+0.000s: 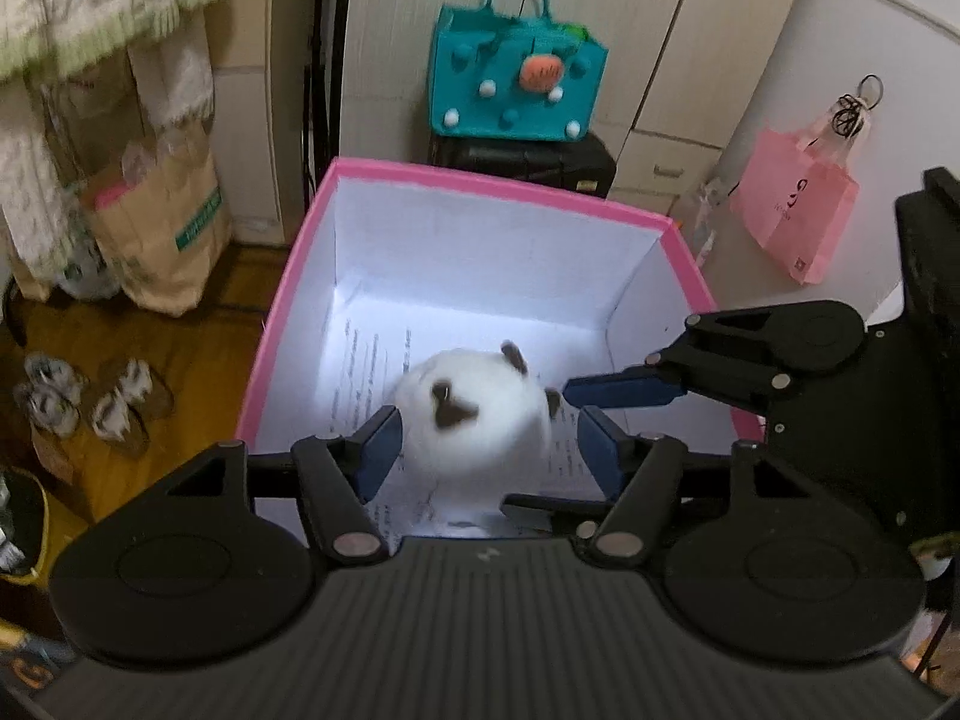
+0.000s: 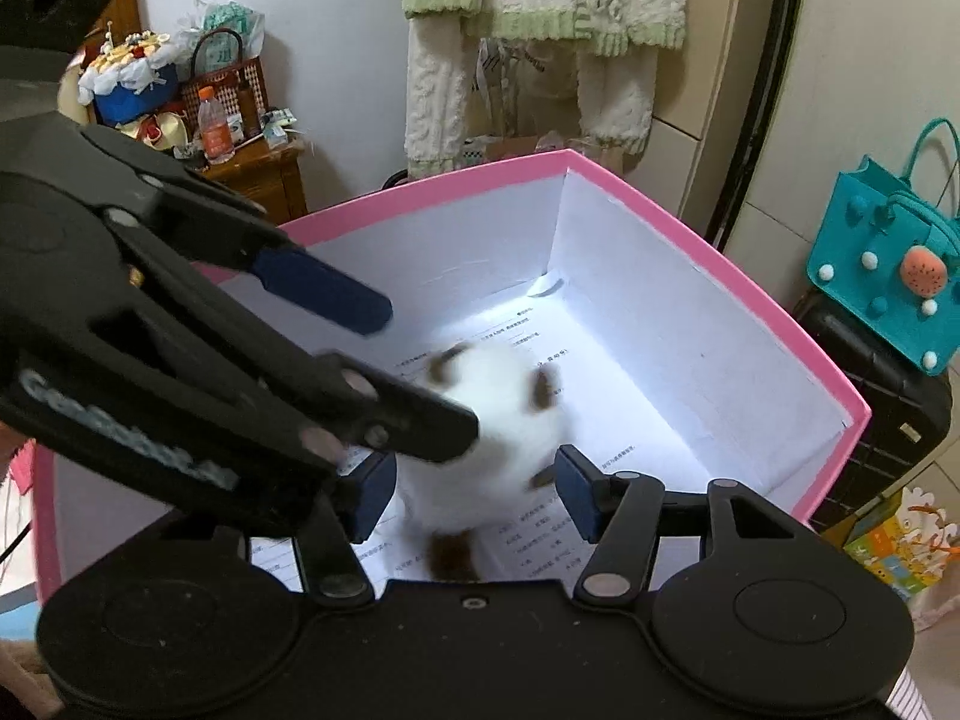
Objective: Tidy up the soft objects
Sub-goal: 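Open the left tool to drop the plush cat into the box, then move the left tool back to the blue wet-wipes pack and grasp it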
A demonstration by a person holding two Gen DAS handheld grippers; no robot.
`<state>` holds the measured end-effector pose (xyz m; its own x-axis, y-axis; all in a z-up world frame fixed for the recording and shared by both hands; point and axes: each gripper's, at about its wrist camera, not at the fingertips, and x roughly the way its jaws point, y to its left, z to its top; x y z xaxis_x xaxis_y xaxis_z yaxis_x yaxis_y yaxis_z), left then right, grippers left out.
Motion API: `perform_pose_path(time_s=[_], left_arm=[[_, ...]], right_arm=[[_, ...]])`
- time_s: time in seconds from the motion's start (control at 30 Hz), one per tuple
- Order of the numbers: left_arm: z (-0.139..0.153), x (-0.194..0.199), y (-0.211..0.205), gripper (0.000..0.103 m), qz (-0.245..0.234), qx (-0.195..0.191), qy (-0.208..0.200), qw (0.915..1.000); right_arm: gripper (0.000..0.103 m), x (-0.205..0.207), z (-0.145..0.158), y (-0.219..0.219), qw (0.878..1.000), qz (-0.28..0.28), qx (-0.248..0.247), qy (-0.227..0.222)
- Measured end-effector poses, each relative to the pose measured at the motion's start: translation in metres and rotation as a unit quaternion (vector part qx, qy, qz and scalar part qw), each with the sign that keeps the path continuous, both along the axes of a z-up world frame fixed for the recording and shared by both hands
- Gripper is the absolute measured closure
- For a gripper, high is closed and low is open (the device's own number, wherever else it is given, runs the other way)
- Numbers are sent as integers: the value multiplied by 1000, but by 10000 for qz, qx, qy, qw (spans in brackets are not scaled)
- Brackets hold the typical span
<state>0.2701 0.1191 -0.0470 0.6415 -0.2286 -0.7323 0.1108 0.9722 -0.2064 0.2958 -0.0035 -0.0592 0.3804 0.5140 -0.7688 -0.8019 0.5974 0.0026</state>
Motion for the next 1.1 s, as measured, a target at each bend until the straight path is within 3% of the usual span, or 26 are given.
perform_pose_path(time_s=[0.17,0.43,0.67,0.87,1.1], left_arm=[[11,-19,-2,30,-151,182,-204,9995],[30,-51,-8,27,-116,798,-653,9946],[46,-78,-8,26,-179,779,-732,9941],[56,-100,-16,24,-244,1088,-861,9900],[66,-125,-24,23,-465,1138,-842,9888]], right_arm=[[39,-10,7,-15,9986,-211,437,196],[39,-38,30,-29,9979,-400,513,22],[39,-65,55,-47,9966,-604,558,-101],[39,-89,65,-59,9957,-711,591,118],[38,-127,81,-75,9953,-711,656,-1]])
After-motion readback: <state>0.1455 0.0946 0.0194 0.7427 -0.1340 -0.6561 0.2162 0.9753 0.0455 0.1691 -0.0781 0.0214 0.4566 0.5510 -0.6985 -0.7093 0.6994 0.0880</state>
